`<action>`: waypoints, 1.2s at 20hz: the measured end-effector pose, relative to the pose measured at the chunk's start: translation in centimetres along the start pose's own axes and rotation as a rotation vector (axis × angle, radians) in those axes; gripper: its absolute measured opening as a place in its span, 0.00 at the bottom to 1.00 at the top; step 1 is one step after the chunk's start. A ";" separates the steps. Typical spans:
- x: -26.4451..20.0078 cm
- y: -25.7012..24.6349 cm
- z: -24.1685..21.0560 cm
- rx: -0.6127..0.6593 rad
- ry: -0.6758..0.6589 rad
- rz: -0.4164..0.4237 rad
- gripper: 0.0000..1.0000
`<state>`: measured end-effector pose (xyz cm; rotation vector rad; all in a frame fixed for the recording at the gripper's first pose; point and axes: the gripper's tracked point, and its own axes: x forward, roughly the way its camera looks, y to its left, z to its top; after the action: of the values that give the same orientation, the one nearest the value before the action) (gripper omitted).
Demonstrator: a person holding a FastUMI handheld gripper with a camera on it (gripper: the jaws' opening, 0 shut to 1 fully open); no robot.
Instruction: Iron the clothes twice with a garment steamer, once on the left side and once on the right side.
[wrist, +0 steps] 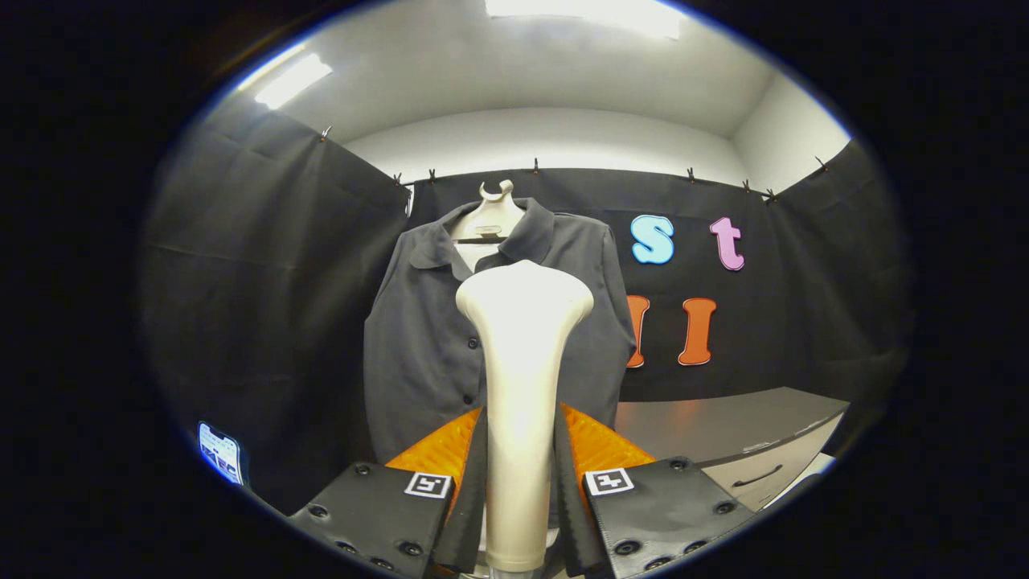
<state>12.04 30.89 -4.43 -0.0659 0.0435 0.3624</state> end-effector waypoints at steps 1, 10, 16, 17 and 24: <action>-0.2 -0.3 0.1 0.002 -0.002 -0.005 0.47; -0.2 -1.4 -0.2 0.010 0.001 -0.030 0.47; 0.3 -1.2 -0.7 0.014 0.005 -0.019 0.47; 0.6 -1.1 -0.8 0.014 0.007 -0.018 0.47; 1.5 -0.7 -1.7 0.011 0.026 -0.009 0.47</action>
<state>13.66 30.67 -6.19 -0.0605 0.0713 0.3521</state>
